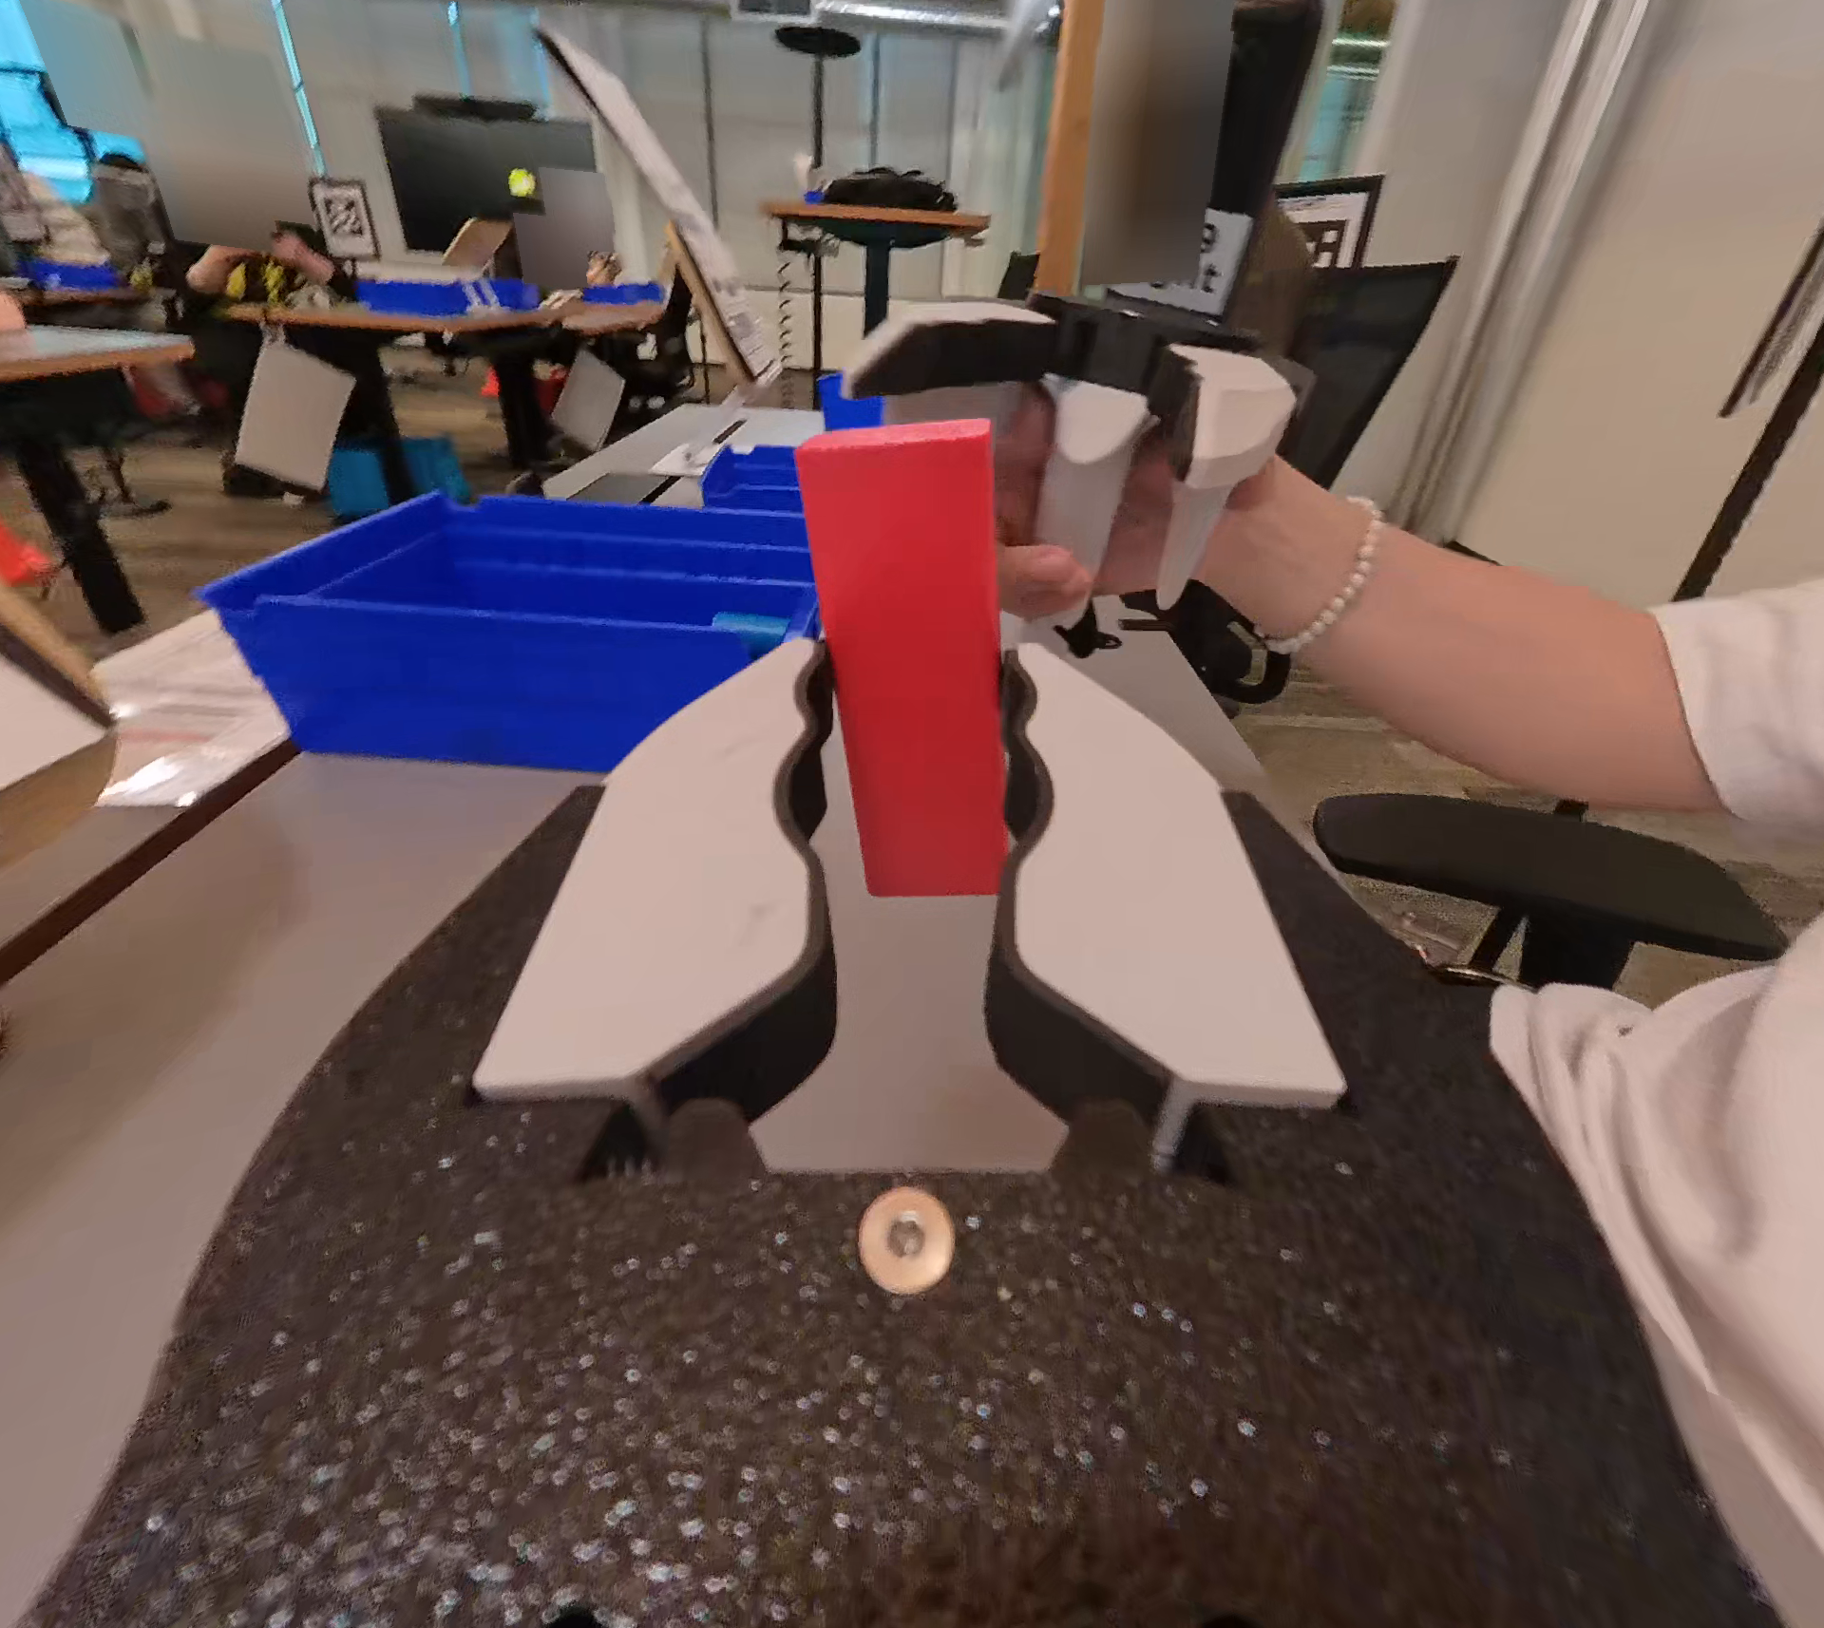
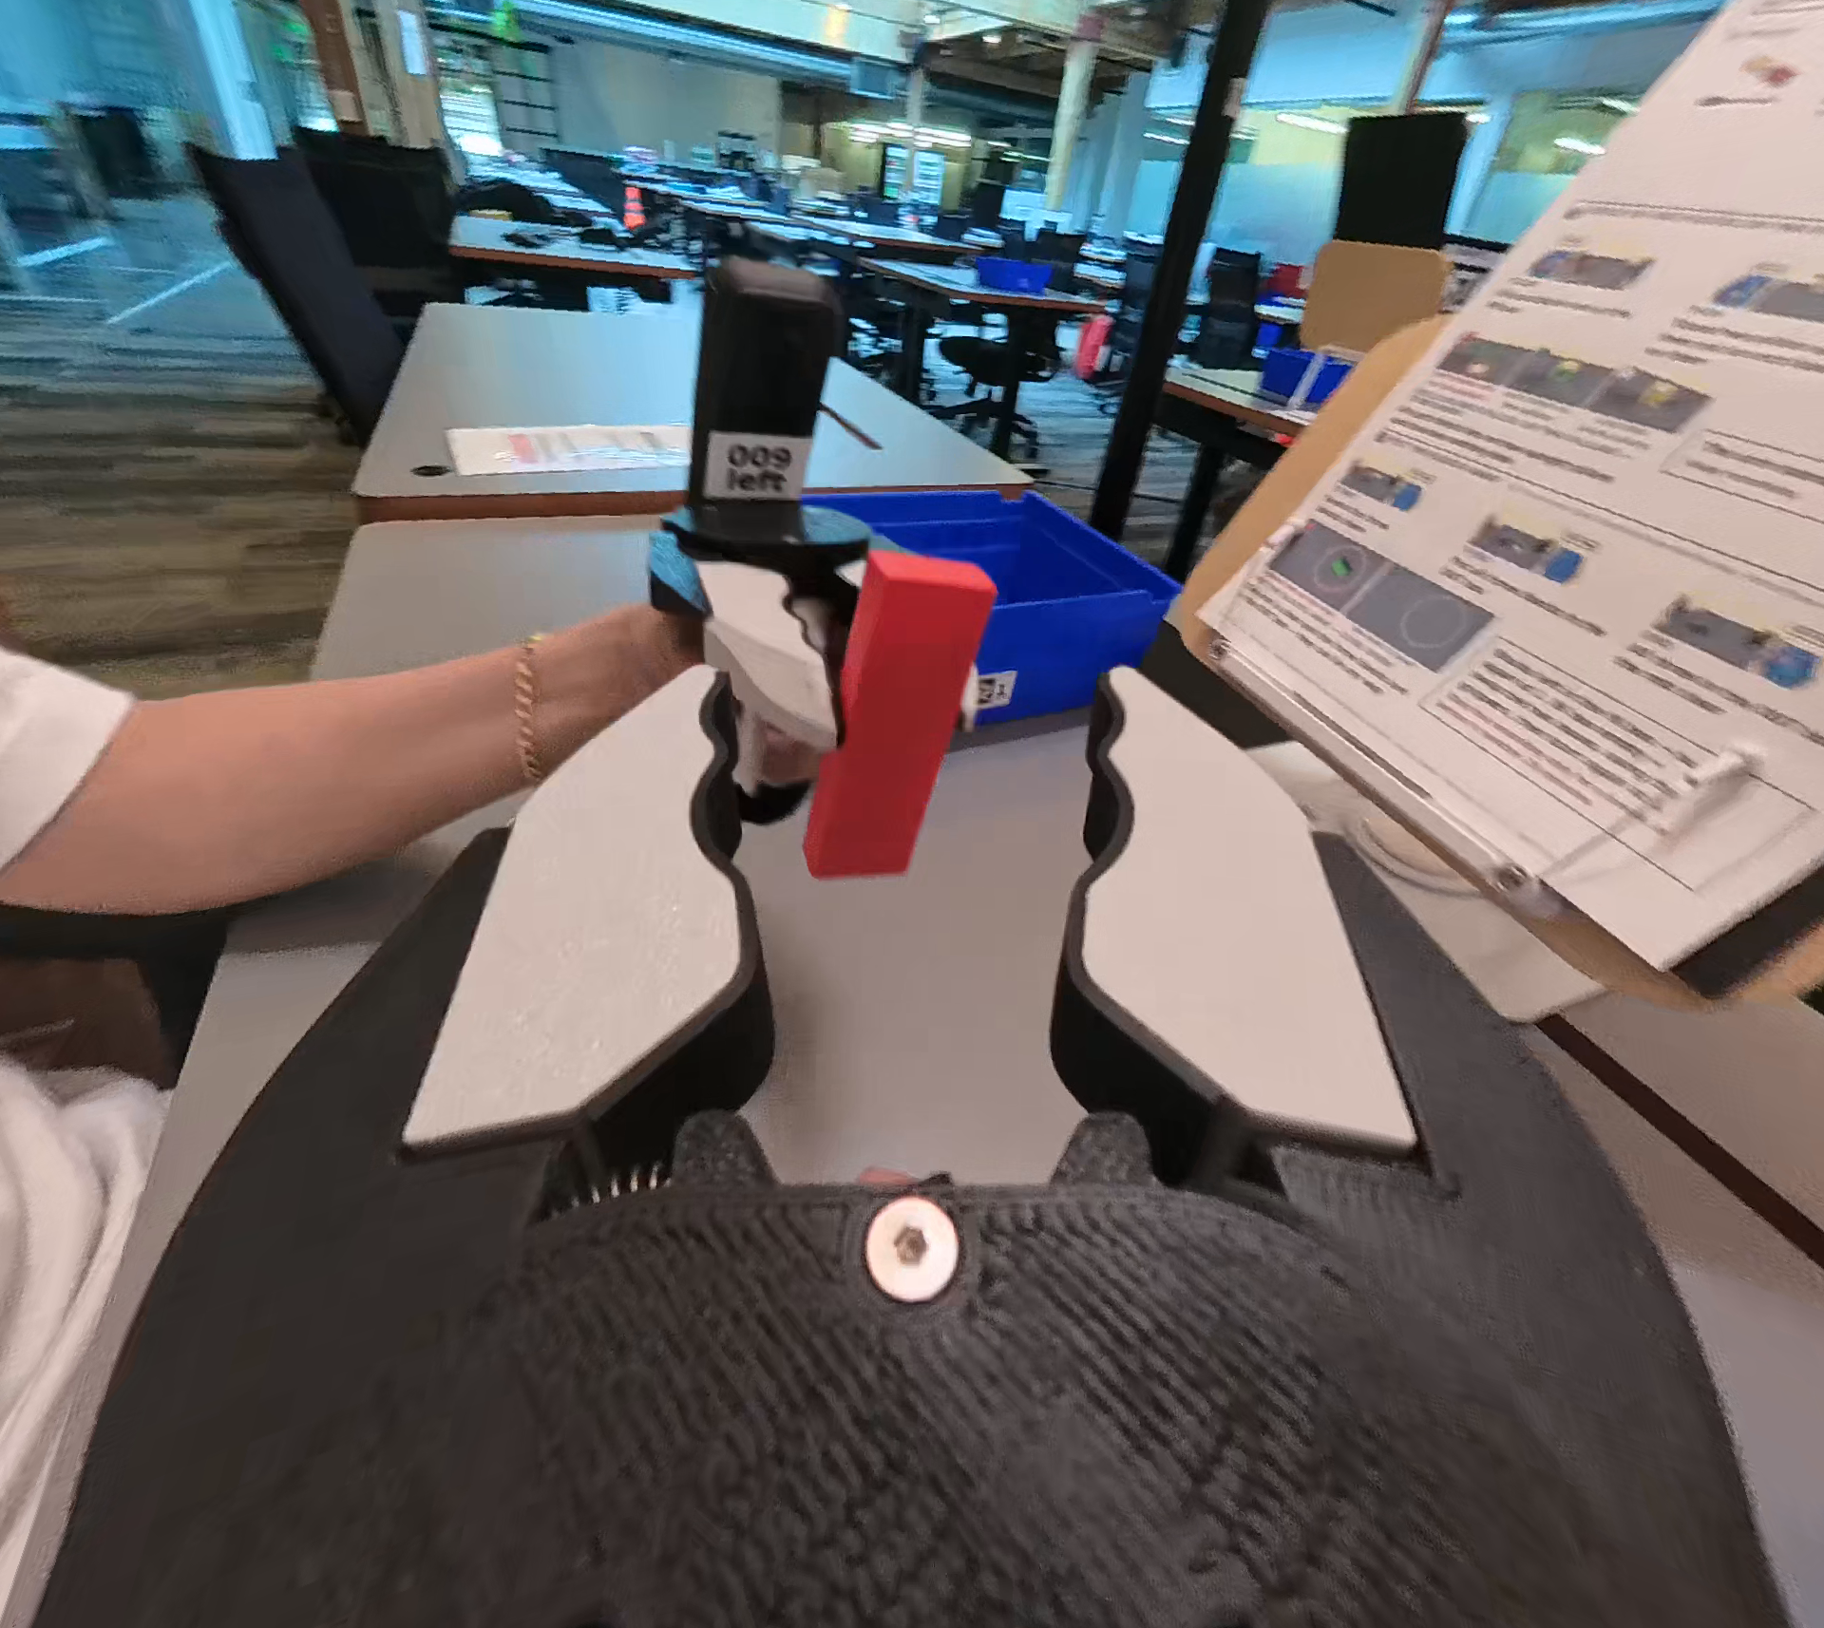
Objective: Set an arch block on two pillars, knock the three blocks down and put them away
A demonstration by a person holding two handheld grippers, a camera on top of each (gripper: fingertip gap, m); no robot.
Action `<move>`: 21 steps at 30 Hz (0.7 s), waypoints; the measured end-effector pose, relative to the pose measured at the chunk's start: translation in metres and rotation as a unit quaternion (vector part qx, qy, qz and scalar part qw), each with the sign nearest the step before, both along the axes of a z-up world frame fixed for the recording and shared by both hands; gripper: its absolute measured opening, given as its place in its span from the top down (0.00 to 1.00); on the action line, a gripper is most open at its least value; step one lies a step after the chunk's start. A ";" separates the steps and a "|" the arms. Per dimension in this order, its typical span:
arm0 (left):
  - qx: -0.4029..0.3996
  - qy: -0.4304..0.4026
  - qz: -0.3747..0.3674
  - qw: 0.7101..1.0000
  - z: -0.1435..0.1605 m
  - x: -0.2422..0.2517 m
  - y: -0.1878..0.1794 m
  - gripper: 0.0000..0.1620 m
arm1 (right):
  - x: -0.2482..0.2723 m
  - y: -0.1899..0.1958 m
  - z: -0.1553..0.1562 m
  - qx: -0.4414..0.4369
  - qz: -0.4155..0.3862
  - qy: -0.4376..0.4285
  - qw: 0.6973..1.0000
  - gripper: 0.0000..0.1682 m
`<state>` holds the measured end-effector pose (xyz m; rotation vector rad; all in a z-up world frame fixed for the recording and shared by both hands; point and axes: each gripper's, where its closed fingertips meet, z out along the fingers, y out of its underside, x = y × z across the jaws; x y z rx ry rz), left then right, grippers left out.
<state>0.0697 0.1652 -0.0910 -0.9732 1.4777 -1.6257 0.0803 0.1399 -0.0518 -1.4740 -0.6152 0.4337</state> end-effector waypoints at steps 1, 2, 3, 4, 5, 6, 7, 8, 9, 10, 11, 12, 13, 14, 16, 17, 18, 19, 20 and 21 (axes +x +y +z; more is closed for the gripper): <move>0.008 -0.010 -0.007 1.000 -0.002 0.004 -0.004 0.80 | -0.003 0.002 -0.001 -0.003 0.018 -0.003 1.000 0.59; 0.015 -0.011 -0.008 1.000 -0.006 0.009 -0.005 0.80 | -0.004 0.005 -0.002 -0.007 0.029 -0.005 1.000 0.61; 0.024 -0.003 -0.002 1.000 -0.009 0.014 -0.004 0.80 | -0.004 0.008 -0.005 -0.012 0.037 -0.007 0.999 0.63; 0.038 0.001 0.003 0.999 -0.011 0.016 -0.003 0.80 | -0.004 0.011 -0.010 -0.021 0.045 -0.012 0.999 0.66; 0.052 -0.005 0.004 0.999 -0.011 0.017 -0.004 0.80 | -0.003 0.015 -0.016 -0.030 0.049 -0.017 0.998 0.67; 0.062 -0.010 0.004 0.998 -0.012 0.017 -0.004 0.80 | -0.001 0.020 -0.021 -0.037 0.047 -0.013 0.998 0.67; 0.064 -0.007 0.005 0.998 -0.015 0.017 -0.003 0.80 | 0.001 0.025 -0.024 -0.041 0.045 -0.002 0.998 0.67; 0.064 -0.001 0.005 0.998 -0.018 0.017 -0.003 0.80 | 0.003 0.029 -0.025 -0.041 0.044 0.014 0.998 0.69; 0.065 0.001 0.006 0.998 -0.022 0.017 -0.002 0.80 | 0.004 0.033 -0.026 -0.040 0.046 0.029 0.998 0.70; 0.064 0.002 0.009 0.998 -0.024 0.017 -0.001 0.80 | 0.003 0.036 -0.027 -0.038 0.049 0.041 0.997 0.71; 0.061 0.003 0.012 0.998 -0.026 0.017 0.000 0.80 | 0.002 0.037 -0.030 -0.039 0.057 0.050 0.996 0.71; 0.057 0.002 0.011 0.998 -0.027 0.017 0.000 0.80 | -0.001 0.037 -0.032 -0.039 0.068 0.057 0.995 0.73; 0.052 0.001 0.011 0.999 -0.028 0.017 0.001 0.80 | -0.003 0.037 -0.033 -0.038 0.074 0.062 0.995 0.75; 0.047 0.003 0.012 0.999 -0.030 0.017 0.002 0.80 | -0.004 0.037 -0.035 -0.036 0.076 0.063 0.994 0.78; 0.043 0.006 0.012 0.999 -0.034 0.016 0.004 0.80 | -0.007 0.037 -0.037 -0.034 0.087 0.061 0.994 0.82; 0.043 0.008 0.011 0.999 -0.035 0.016 0.004 0.80 | -0.008 0.037 -0.039 -0.035 0.086 0.059 0.994 0.82; 0.044 0.012 0.012 0.999 -0.037 0.016 0.005 0.80 | -0.008 0.038 -0.041 -0.036 0.085 0.055 0.994 0.82; 0.048 0.014 0.013 0.999 -0.038 0.016 0.005 0.80 | -0.008 0.038 -0.042 -0.037 0.087 0.052 0.994 0.82; 0.052 0.015 0.014 0.998 -0.039 0.015 0.005 0.80 | -0.009 0.038 -0.043 -0.037 0.089 0.050 0.994 0.82; 0.053 0.017 0.016 0.998 -0.040 0.015 0.006 0.80 | -0.009 0.039 -0.044 -0.037 0.089 0.044 0.994 0.82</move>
